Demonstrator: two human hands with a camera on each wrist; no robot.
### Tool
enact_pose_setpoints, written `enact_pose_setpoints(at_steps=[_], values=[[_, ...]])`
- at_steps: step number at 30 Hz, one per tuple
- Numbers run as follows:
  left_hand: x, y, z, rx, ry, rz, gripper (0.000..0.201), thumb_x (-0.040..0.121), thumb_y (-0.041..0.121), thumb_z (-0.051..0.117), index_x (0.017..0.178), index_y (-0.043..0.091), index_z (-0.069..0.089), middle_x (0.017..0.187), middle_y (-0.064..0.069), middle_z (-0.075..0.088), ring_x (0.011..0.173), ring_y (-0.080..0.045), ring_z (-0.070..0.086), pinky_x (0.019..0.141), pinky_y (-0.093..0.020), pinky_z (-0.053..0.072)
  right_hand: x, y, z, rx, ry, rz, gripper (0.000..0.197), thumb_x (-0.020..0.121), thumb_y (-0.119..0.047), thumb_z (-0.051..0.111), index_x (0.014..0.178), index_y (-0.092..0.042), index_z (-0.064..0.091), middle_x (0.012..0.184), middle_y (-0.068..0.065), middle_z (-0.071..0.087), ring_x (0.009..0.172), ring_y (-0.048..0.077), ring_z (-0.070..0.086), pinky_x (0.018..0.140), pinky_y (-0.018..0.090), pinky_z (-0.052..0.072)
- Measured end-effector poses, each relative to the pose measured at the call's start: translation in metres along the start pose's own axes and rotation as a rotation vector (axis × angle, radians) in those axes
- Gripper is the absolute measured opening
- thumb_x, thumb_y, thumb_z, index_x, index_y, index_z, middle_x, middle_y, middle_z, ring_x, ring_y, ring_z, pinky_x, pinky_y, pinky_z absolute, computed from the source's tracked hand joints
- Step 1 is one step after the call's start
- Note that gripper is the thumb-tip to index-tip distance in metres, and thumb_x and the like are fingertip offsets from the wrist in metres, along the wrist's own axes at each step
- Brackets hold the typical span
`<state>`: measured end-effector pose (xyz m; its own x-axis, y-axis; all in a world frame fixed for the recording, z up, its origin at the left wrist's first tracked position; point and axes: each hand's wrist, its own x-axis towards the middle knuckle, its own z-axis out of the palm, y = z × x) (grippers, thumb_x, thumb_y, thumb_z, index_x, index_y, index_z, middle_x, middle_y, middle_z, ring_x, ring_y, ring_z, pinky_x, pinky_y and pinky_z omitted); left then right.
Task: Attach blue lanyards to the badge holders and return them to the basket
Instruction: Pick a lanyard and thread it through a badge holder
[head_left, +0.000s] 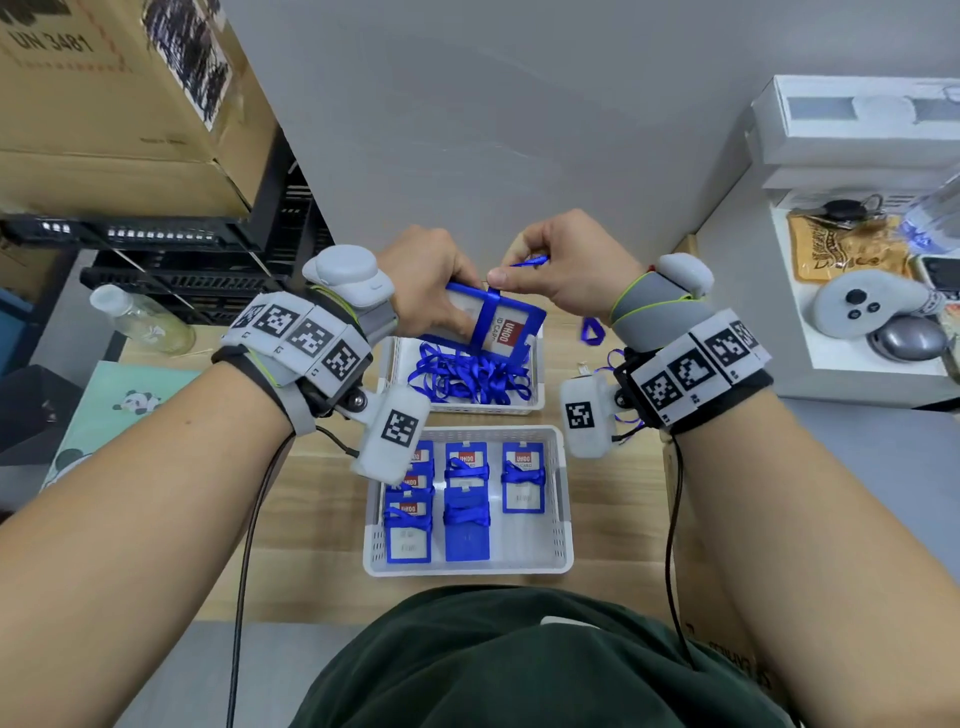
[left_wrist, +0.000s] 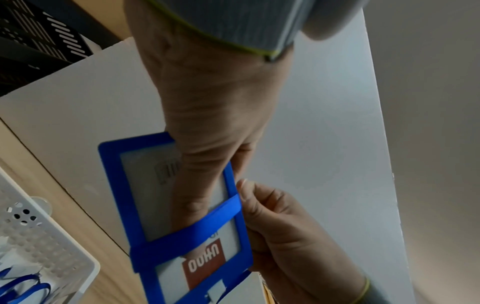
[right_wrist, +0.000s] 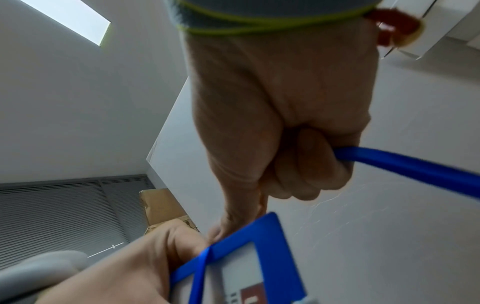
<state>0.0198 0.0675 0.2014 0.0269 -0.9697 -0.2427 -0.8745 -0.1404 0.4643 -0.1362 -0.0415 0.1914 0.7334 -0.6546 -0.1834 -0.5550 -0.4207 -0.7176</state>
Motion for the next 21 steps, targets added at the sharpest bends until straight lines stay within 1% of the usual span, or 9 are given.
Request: enact_pose_setpoints(at_steps=[2,5,7,8,11,13,15,18,21], values=[[-0.001,0.000,-0.001,-0.039,0.000,0.020,0.027,0.066,0.045,0.084,0.087,0.030,0.076,0.068,0.007,0.069,0.062,-0.013,0.061,0.055,-0.022,0.047,0.000,0.001,-0.002,-0.004,0.003,-0.023,0.026,0.082,-0.040,0.075,0.080,-0.015,0.073,0.055,-0.010,0.051,0.049,0.003,0.041,0.055,0.023,0.034],[0.000,-0.001,-0.002,-0.149,0.061,0.027,0.021,0.066,0.043,0.084,0.079,0.031,0.075,0.069,0.002,0.069,0.063,-0.019,0.060,0.058,-0.029,0.048,0.000,0.005,-0.002,0.050,-0.002,-0.016,0.023,0.088,-0.038,0.069,0.074,-0.020,0.072,0.053,-0.010,0.050,0.050,0.004,0.037,0.056,0.024,0.033],[0.001,-0.001,-0.003,-0.236,0.132,0.057,0.017,0.066,0.038,0.086,0.074,0.030,0.073,0.075,0.004,0.066,0.065,-0.015,0.056,0.060,-0.027,0.044,-0.001,0.009,0.001,0.109,-0.008,0.017,0.031,0.092,-0.039,0.064,0.074,-0.015,0.070,0.058,-0.004,0.051,0.056,0.009,0.036,0.056,0.027,0.032],[0.001,0.000,-0.003,-0.266,0.163,0.085,0.018,0.066,0.035,0.086,0.076,0.025,0.075,0.080,0.006,0.064,0.068,-0.010,0.056,0.064,-0.025,0.043,-0.001,0.010,0.003,0.121,-0.023,0.032,0.032,0.093,-0.037,0.063,0.074,-0.010,0.068,0.061,0.001,0.050,0.058,0.012,0.036,0.056,0.027,0.031],[0.001,0.008,-0.008,-0.438,0.191,0.129,0.020,0.070,0.025,0.084,0.083,0.012,0.077,0.093,0.005,0.068,0.077,-0.004,0.060,0.071,-0.024,0.050,-0.002,0.017,0.008,0.032,-0.140,0.037,0.027,0.090,-0.012,0.064,0.064,-0.012,0.055,0.060,0.003,0.049,0.058,0.013,0.037,0.057,0.028,0.033],[0.000,0.013,-0.010,-0.519,0.186,0.079,0.017,0.073,0.022,0.083,0.085,0.013,0.076,0.086,-0.006,0.072,0.070,-0.009,0.059,0.068,-0.027,0.051,-0.003,0.020,0.016,0.020,-0.209,0.043,0.019,0.092,-0.004,0.059,0.073,-0.009,0.058,0.068,0.012,0.057,0.064,0.017,0.047,0.062,0.032,0.042],[0.001,0.014,-0.010,-0.535,0.213,0.031,0.014,0.074,0.026,0.082,0.081,0.016,0.075,0.074,-0.014,0.067,0.062,-0.010,0.051,0.061,-0.027,0.046,-0.006,0.021,0.025,0.060,-0.224,0.049,0.017,0.094,-0.006,0.056,0.080,-0.013,0.063,0.077,0.009,0.063,0.069,0.017,0.054,0.068,0.036,0.050],[0.003,0.013,-0.011,-0.585,0.291,-0.031,0.019,0.074,0.035,0.080,0.077,0.017,0.074,0.068,-0.011,0.062,0.060,-0.010,0.046,0.058,-0.025,0.042,-0.011,0.023,0.034,0.136,-0.155,0.046,0.007,0.098,-0.019,0.055,0.097,-0.017,0.062,0.090,-0.003,0.064,0.077,0.005,0.054,0.071,0.025,0.046],[0.005,0.009,-0.014,-0.593,0.325,-0.082,0.021,0.074,0.038,0.080,0.078,0.018,0.074,0.073,-0.019,0.065,0.062,-0.013,0.049,0.060,-0.034,0.047,-0.008,0.028,0.037,0.325,-0.110,0.033,0.013,0.095,-0.017,0.059,0.103,-0.026,0.064,0.109,-0.004,0.069,0.102,0.014,0.061,0.093,0.034,0.048]])
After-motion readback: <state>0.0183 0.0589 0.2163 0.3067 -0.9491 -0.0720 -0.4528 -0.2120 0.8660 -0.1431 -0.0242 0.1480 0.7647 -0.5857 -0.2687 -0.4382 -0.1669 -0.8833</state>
